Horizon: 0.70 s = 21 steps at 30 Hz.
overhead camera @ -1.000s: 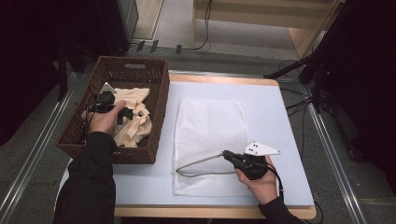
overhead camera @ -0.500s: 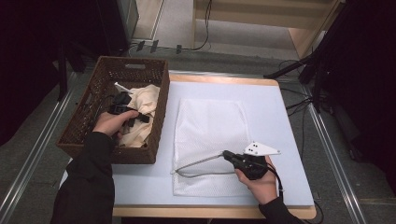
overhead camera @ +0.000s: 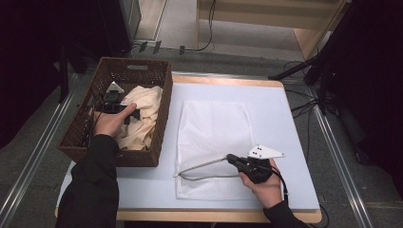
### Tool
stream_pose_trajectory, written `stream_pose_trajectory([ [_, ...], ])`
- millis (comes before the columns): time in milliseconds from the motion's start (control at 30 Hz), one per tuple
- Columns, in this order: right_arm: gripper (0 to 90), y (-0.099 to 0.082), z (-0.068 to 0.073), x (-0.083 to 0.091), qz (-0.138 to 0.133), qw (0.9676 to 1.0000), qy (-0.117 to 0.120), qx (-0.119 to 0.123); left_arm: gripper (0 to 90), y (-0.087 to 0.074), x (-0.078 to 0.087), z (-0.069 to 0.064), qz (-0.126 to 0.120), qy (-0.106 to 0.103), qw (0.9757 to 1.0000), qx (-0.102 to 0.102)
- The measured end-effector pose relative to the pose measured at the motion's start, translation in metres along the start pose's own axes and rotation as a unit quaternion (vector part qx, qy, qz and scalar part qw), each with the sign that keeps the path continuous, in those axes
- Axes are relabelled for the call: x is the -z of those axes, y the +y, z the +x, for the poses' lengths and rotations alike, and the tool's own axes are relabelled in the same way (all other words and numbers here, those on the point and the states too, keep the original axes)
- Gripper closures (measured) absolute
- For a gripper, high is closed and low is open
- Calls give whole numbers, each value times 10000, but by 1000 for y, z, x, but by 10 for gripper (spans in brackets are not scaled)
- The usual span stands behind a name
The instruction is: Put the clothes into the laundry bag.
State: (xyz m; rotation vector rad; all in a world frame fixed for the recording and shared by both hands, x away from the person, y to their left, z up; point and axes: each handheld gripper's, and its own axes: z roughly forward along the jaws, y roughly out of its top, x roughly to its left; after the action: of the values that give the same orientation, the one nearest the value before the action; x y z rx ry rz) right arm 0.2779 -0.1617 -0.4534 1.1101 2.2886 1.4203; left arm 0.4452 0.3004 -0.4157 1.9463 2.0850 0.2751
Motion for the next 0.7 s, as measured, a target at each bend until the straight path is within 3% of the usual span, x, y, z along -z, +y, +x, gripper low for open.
stream_pose_trajectory([
  [67,893,-1,1,0,7,10000,6,-11,0,0,-3,1,82,-61,9999,15],
  [133,892,-1,1,0,9,10000,3,-6,0,-2,-11,-1,371,-484,9981,-2],
  [167,892,-1,1,0,4,10000,3,-3,0,-2,-10,-2,413,-503,9979,-73],
  [267,892,-1,0,1,17,10000,-4,-18,0,-2,-9,-3,430,-1022,9938,-79],
  [300,893,-1,0,0,15,10000,-5,-14,0,-3,-8,-4,416,-1293,9907,-100],
  [333,893,-1,0,0,22,10000,-5,-12,0,-4,-5,-9,372,-1863,9813,-301],
  [367,893,-1,0,0,22,10000,-5,-12,0,-4,-5,-9,372,-1863,9813,-301],
  [433,893,-1,0,0,27,10000,-3,-15,0,-5,-5,-20,452,-2208,9719,-674],
  [533,892,-1,0,0,27,10000,-5,-7,0,-6,-5,-33,586,-2533,9590,-1128],
  [567,892,-1,0,0,26,10000,-3,-9,0,-7,-6,-37,637,-2480,9585,-1256],
  [667,893,-1,0,-1,24,10000,2,1,0,-9,-9,-47,734,-1951,9632,-1699],
  [700,893,-1,0,-1,28,10000,6,-5,0,-10,-11,-51,789,-1734,9628,-1914],
])
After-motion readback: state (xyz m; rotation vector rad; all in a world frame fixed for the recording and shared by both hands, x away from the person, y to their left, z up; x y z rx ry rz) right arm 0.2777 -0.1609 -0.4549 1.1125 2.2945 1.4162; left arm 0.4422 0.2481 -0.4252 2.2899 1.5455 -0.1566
